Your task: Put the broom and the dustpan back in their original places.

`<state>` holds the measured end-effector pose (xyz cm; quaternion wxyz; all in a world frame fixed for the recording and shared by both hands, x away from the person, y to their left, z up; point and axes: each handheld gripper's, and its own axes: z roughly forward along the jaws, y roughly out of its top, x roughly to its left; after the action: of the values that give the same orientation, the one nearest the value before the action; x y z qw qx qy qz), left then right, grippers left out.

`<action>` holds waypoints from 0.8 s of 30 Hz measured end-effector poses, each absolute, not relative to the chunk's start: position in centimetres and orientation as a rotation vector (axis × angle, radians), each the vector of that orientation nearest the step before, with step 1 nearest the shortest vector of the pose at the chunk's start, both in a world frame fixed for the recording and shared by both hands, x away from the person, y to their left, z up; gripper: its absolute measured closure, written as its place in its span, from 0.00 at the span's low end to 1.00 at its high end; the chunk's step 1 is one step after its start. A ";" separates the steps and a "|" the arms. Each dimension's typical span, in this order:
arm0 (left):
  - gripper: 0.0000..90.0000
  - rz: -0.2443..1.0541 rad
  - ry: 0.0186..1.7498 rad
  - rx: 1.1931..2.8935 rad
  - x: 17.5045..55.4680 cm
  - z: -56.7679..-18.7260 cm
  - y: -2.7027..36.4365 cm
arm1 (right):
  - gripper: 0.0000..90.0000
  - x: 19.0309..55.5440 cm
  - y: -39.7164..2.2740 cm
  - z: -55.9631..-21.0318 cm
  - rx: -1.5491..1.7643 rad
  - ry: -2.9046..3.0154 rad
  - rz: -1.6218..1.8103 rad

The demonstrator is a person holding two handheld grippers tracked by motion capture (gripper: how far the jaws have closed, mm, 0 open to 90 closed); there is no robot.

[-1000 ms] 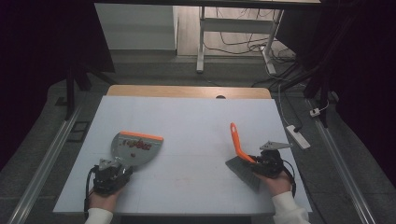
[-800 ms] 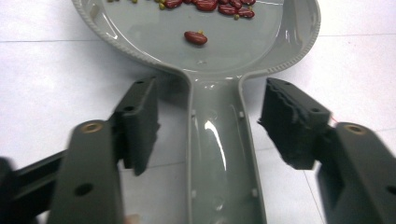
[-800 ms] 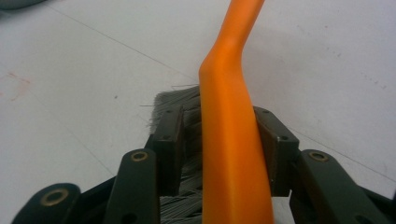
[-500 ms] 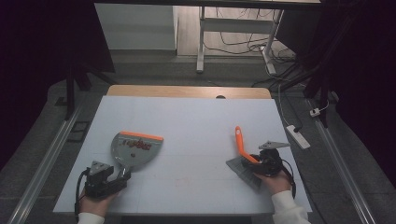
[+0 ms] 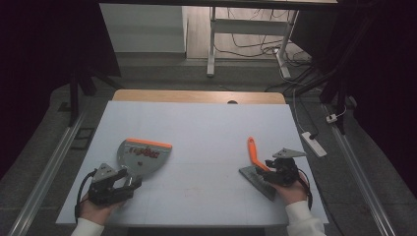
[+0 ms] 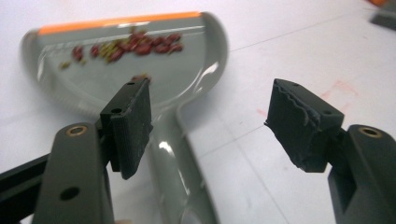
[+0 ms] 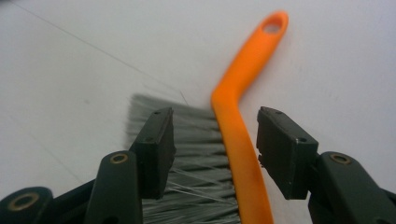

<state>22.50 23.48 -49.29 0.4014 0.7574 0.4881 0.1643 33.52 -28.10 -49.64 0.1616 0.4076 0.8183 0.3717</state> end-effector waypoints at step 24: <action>0.38 0.325 1.084 2.017 24.5 -49.9 22.7 | 0.54 30.0 -27.3 -48.7 0.879 2.413 1.213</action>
<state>24.47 22.75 -49.94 0.4027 0.7983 0.4289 0.1284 29.97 -27.31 -48.67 0.1500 0.3059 0.8400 0.4223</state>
